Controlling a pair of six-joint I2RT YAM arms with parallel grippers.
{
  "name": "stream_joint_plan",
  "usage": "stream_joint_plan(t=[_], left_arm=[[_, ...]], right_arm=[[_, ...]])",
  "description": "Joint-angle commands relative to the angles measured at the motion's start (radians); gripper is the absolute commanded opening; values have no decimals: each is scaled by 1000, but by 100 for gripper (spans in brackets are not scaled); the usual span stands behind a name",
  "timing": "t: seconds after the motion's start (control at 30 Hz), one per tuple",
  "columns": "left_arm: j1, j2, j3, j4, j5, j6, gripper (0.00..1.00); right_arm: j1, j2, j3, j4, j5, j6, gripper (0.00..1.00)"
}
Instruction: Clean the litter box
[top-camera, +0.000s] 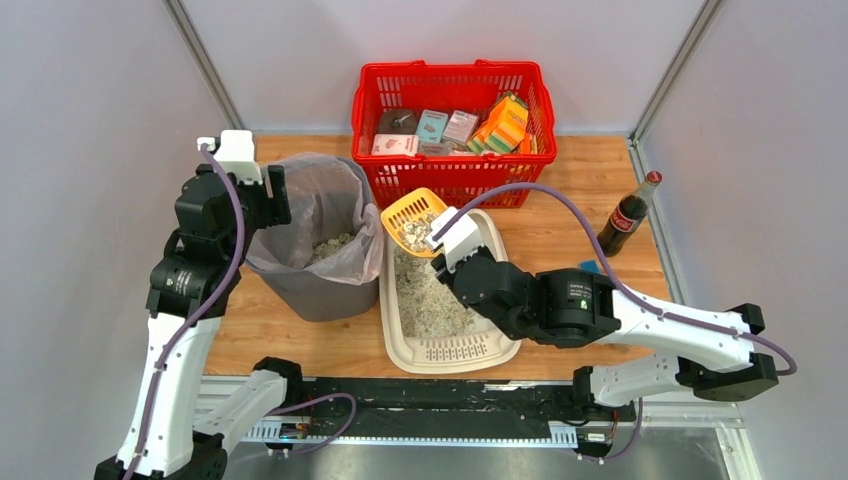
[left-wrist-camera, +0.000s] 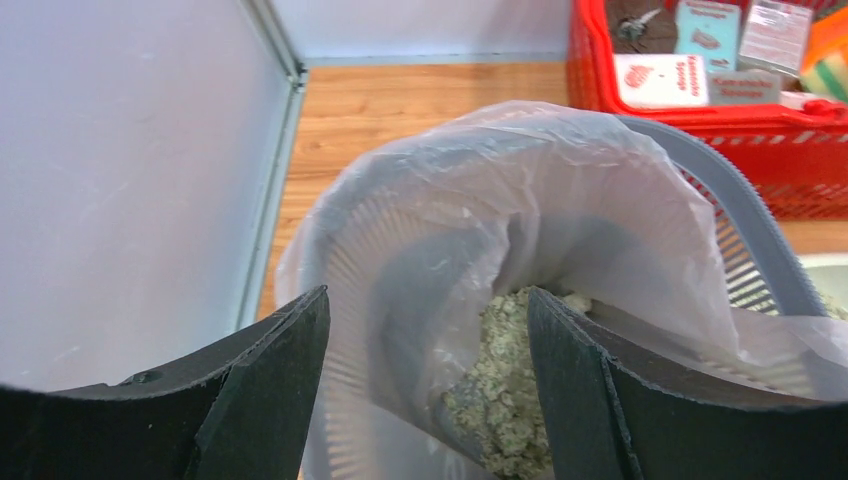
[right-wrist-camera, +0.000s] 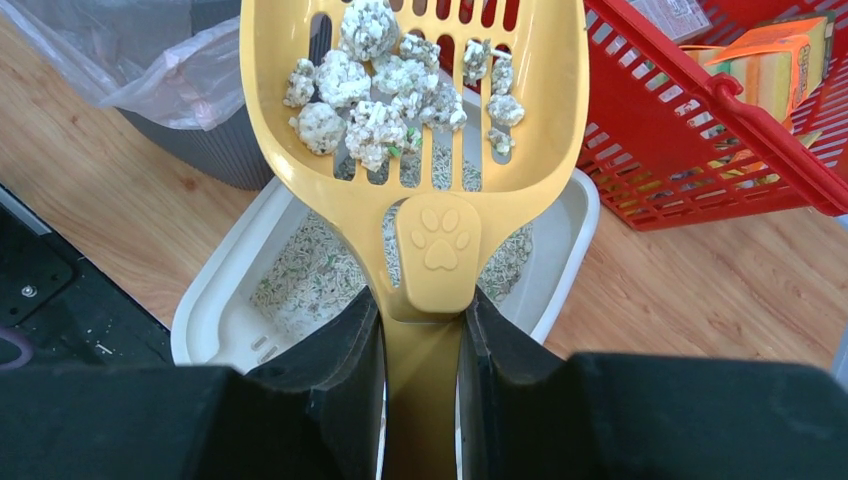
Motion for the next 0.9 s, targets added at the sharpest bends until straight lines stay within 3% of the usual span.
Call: stream_joint_plan(t=[0.0, 0.23, 0.4, 0.53, 0.57, 0.67, 0.87], left_arm=[[6, -19, 8, 41, -119, 55, 80], [70, -21, -23, 40, -182, 87, 92], [114, -6, -21, 29, -110, 80, 93], [211, 17, -67, 12, -50, 32, 93], [281, 16, -81, 15, 23, 14, 93], [361, 1, -153, 44, 186, -55, 82], [365, -1, -196, 77, 281, -72, 66]], right_arm=[[-20, -43, -29, 12, -22, 12, 0], [-22, -110, -89, -7, 1, 62, 0], [-31, -69, 41, 4, 49, -78, 0], [-75, 5, 127, 84, 3, -217, 0], [-104, 18, 141, 120, -40, -238, 0], [-158, 81, 188, 194, -120, -307, 0], [-206, 256, 334, 268, -194, -431, 0]])
